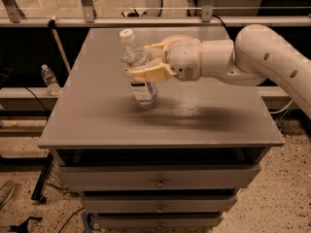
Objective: Place blue plastic bottle upright
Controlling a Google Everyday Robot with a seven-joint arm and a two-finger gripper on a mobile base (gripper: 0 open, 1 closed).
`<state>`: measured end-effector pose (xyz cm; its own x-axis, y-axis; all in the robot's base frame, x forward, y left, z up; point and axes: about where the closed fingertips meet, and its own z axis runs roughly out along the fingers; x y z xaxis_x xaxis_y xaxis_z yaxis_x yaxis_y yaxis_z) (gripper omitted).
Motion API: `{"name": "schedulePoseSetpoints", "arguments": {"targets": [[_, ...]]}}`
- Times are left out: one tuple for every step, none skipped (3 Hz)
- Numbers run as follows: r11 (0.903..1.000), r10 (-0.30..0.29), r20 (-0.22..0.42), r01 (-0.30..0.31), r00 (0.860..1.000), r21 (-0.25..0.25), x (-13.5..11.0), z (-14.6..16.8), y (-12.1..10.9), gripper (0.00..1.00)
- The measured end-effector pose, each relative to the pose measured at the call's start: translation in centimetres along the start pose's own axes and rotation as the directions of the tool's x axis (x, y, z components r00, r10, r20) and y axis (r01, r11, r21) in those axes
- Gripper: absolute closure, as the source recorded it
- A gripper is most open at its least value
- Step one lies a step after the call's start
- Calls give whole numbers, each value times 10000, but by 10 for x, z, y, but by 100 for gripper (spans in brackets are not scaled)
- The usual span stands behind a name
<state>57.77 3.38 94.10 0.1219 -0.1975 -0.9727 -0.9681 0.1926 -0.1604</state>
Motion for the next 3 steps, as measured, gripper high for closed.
{"name": "schedulePoseSetpoints", "arguments": {"targets": [[9996, 113, 432, -125, 9990, 267, 4, -5, -4, 100], [9987, 273, 658, -301, 9975, 421, 11, -9, -6, 100], [9973, 431, 868, -480, 9953, 559, 18, -12, -7, 100]]}}
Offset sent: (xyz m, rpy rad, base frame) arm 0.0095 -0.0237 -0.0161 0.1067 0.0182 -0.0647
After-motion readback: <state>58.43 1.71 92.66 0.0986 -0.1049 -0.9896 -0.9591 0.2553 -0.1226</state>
